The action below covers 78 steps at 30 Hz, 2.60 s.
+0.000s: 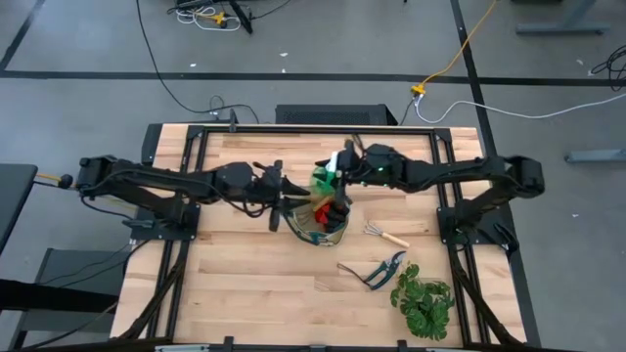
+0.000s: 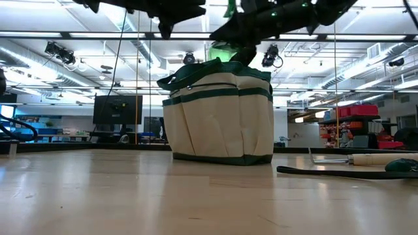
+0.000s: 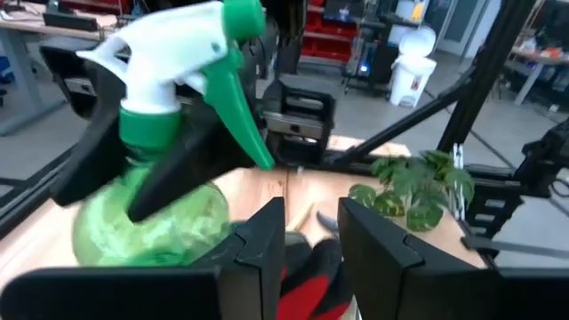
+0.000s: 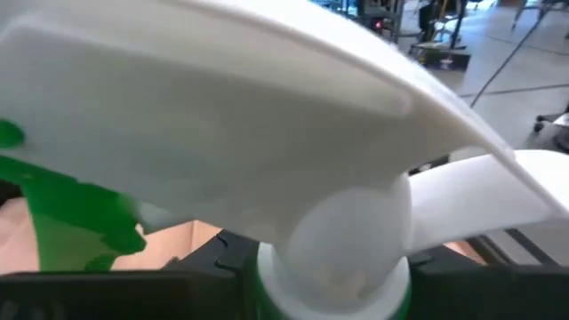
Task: Pick & Place Garden tools in Gardening bag
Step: Put the green spray bottle into the green gardening bag
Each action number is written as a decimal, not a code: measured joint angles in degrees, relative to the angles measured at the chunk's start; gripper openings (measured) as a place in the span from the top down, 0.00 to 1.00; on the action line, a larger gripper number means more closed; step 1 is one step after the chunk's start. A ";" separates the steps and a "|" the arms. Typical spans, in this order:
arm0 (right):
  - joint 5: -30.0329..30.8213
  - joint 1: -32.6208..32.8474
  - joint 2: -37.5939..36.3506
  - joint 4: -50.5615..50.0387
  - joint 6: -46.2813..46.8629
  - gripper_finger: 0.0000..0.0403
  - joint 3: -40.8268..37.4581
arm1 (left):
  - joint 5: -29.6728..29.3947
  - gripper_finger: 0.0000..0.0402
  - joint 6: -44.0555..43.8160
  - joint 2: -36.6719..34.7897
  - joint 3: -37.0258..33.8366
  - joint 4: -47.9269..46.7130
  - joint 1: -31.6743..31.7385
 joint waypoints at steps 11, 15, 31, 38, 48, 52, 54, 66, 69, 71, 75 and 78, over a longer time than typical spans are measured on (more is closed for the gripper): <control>-0.13 3.96 5.64 0.68 1.20 0.66 5.46 | -0.09 0.72 0.34 -9.94 0.00 -9.76 -0.03; -0.02 5.47 5.64 0.80 1.31 0.66 5.46 | -0.07 0.72 0.12 -12.73 -0.02 -12.77 -0.03; 1.60 7.02 13.69 5.40 2.55 0.66 5.40 | -0.08 0.72 0.27 -13.59 -0.02 -13.22 -0.05; 1.42 7.02 14.10 5.02 2.54 0.66 5.40 | -0.09 0.72 0.27 -13.59 -0.02 -14.95 -0.05; 2.92 7.02 14.10 3.68 2.18 0.66 5.40 | -0.09 0.72 0.27 -13.56 -0.02 -14.89 -0.05; 2.98 7.05 14.10 3.64 2.08 0.66 5.40 | -0.09 0.72 0.25 -13.56 -0.02 -14.88 -0.05; 3.00 7.05 14.10 3.59 2.10 0.66 5.40 | -0.09 0.72 0.23 -13.56 -0.02 -14.88 -0.05; 3.02 7.18 20.15 6.84 2.20 0.66 5.40 | -0.09 0.72 -0.34 -13.54 -0.02 -15.18 -0.05; 3.02 7.16 20.42 7.71 1.65 0.66 5.40 | -0.09 0.72 -0.34 -13.54 -0.02 -15.17 -0.05; 3.02 7.18 20.79 8.17 1.64 0.66 5.40 | -0.09 0.72 -0.34 -13.55 -0.02 -15.16 -0.05; 2.89 7.18 22.11 9.12 1.62 0.66 5.40 | -0.09 0.72 -0.34 -13.54 -0.02 -15.17 -0.05; 2.71 7.16 22.49 9.06 1.78 0.66 5.40 | -0.09 0.72 -0.34 -13.54 -0.02 -15.17 -0.05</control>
